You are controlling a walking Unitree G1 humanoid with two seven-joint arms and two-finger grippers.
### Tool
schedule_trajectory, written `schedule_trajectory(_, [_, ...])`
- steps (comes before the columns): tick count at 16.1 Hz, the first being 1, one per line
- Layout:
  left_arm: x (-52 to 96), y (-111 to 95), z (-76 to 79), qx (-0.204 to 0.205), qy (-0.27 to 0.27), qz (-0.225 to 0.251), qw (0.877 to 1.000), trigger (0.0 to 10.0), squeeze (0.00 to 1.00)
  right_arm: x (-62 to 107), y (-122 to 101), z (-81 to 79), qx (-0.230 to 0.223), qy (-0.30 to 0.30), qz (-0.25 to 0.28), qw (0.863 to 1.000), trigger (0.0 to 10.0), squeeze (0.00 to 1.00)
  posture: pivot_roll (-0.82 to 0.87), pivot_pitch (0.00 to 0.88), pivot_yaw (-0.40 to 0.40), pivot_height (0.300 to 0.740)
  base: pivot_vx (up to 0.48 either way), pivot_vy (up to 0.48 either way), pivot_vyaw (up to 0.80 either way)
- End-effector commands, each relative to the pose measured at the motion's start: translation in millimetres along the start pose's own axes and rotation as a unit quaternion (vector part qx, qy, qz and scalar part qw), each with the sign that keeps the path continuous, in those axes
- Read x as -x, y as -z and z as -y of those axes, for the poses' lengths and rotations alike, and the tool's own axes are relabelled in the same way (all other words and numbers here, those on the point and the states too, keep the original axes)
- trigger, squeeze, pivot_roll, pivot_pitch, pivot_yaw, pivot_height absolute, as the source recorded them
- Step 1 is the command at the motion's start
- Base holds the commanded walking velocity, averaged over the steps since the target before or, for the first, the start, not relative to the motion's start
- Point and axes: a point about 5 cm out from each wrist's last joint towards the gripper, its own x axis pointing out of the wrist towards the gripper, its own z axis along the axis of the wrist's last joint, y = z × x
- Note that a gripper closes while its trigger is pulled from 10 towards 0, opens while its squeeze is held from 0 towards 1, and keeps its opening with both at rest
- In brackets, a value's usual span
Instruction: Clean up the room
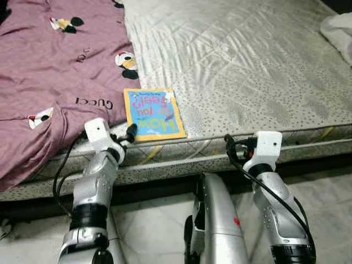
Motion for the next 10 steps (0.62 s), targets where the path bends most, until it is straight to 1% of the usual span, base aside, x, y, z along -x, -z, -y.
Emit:
schedule_trajectory(1, [-3.5, 0, 1.1, 0.001, 0.004, -0.007, 1.0, 10.0, 0.0, 2.7, -6, 5.8, 0.002, 0.013, 0.009, 1.0, 10.0, 0.0, -0.07, 0.162, -0.091, 0.475, 0.0, 0.0, 0.0])
schedule_trajectory(2, [-5.0, 0, 1.7, 0.002, 0.007, -0.01, 1.0, 10.0, 0.0, 2.7, -6, 6.4, 0.003, 0.014, 0.009, 1.0, 10.0, 0.0, -0.08, 0.161, -0.088, 0.475, 0.0, 0.0, 0.0])
schedule_trajectory(3, [-8.1, 0, 5.4, 0.003, 0.024, -0.02, 0.999, 10.0, 0.0, 3.0, -8, 8.0, 0.009, 0.021, 0.014, 1.0, 10.0, 0.0, -0.08, 0.161, -0.087, 0.475, 0.0, 0.0, 0.0])
schedule_trajectory(4, [-8.8, 1, 7.6, 0.002, 0.031, -0.024, 0.999, 10.0, 0.0, 3.3, -9, 8.9, 0.011, 0.024, 0.017, 1.0, 10.0, 0.0, -0.08, 0.161, -0.087, 0.475, 0.0, 0.0, 0.0])
schedule_trajectory(5, [-11.9, 2, 12.3, -0.005, 0.041, -0.037, 0.998, 10.0, 0.0, 5.7, -11, 11.9, 0.002, 0.036, 0.018, 0.999, 10.0, 0.0, -0.09, 0.161, -0.08, 0.475, 0.0, 0.0, 0.0])
schedule_trajectory(6, [-14.2, 6, 15.4, -0.005, 0.047, -0.057, 0.997, 10.0, 0.0, 10.6, -10, 11.2, -0.009, 0.03, 0.014, 0.999, 10.0, 0.0, -0.1, 0.162, -0.077, 0.475, 0.0, 0.0, 0.0])
schedule_trajectory(8, [-16.7, 16, 20.8, -0.02, 0.067, -0.094, 0.993, 10.0, 0.0, 19.3, -13, 3.3, -0.022, -0.015, 0.013, 1.0, 10.0, 0.0, -0.11, 0.168, -0.07, 0.475, 0.0, 0.0, 0.0])
schedule_trajectory(9, [-18.6, 17, 29.6, -0.001, 0.096, -0.106, 0.99, 10.0, 0.0, 26.9, -18, -4.1, -0.025, -0.063, 0.017, 0.998, 10.0, 0.0, -0.13, 0.17, -0.065, 0.475, 0.0, 0.0, 0.0])
schedule_trajectory(10, [-20.1, 17, 33.5, 0.002, 0.109, -0.118, 0.987, 10.0, 0.0, 31.6, -19, -7.6, -0.036, -0.093, 0.007, 0.995, 10.0, 0.0, -0.13, 0.172, -0.062, 0.475, 0.0, 0.0, 0.0])
